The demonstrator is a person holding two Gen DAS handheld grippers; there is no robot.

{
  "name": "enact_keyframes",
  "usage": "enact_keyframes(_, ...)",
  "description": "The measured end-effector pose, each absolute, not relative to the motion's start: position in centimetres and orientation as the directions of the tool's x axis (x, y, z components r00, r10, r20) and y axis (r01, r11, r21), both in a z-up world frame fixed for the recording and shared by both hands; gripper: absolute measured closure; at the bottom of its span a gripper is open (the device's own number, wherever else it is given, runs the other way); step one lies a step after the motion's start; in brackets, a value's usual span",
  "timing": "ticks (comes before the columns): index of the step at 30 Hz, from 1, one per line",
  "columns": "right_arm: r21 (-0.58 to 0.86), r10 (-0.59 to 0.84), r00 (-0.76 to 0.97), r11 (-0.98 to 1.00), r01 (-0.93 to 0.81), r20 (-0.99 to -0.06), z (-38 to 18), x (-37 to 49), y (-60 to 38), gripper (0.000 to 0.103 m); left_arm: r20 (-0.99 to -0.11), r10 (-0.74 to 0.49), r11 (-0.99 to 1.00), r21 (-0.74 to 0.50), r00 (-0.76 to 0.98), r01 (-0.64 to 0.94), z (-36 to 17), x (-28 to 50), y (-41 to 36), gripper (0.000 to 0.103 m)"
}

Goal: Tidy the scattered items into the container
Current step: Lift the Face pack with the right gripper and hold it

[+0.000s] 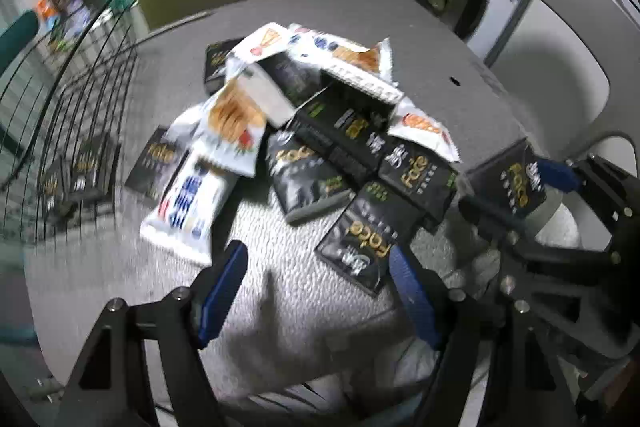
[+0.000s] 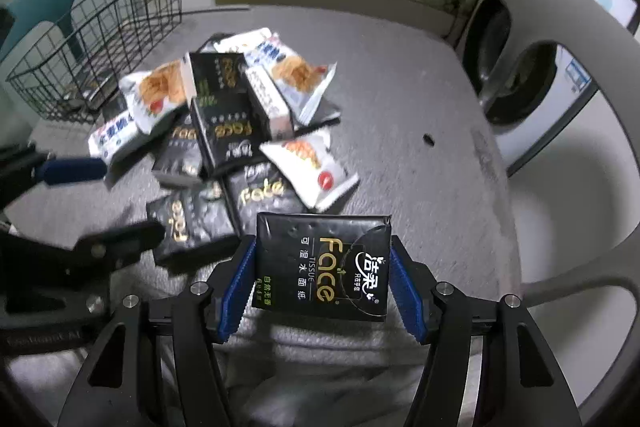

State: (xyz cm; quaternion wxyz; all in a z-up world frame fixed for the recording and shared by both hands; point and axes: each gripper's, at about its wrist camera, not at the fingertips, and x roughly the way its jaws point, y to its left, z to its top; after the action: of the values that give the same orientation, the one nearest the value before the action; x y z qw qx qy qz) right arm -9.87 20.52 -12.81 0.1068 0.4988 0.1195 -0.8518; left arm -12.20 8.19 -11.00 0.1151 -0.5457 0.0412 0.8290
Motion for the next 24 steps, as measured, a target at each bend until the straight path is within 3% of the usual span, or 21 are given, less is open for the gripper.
enact_keyframes(8, -0.074, -0.073, -0.440, -0.948, 0.309, -0.895, -14.0, -9.2, 20.8, 0.041, -0.904, 0.251, -0.898, -0.085, -0.345, -0.431, -11.4, -12.2, 9.4, 0.026)
enact_keyframes(24, -0.029, -0.090, -0.407, -0.960, 0.278, -0.909, -15.0, -9.9, 21.9, 0.041, -0.907, 0.231, -0.845, -0.008, -0.351, -0.535, -13.2, -12.8, 10.8, 0.026)
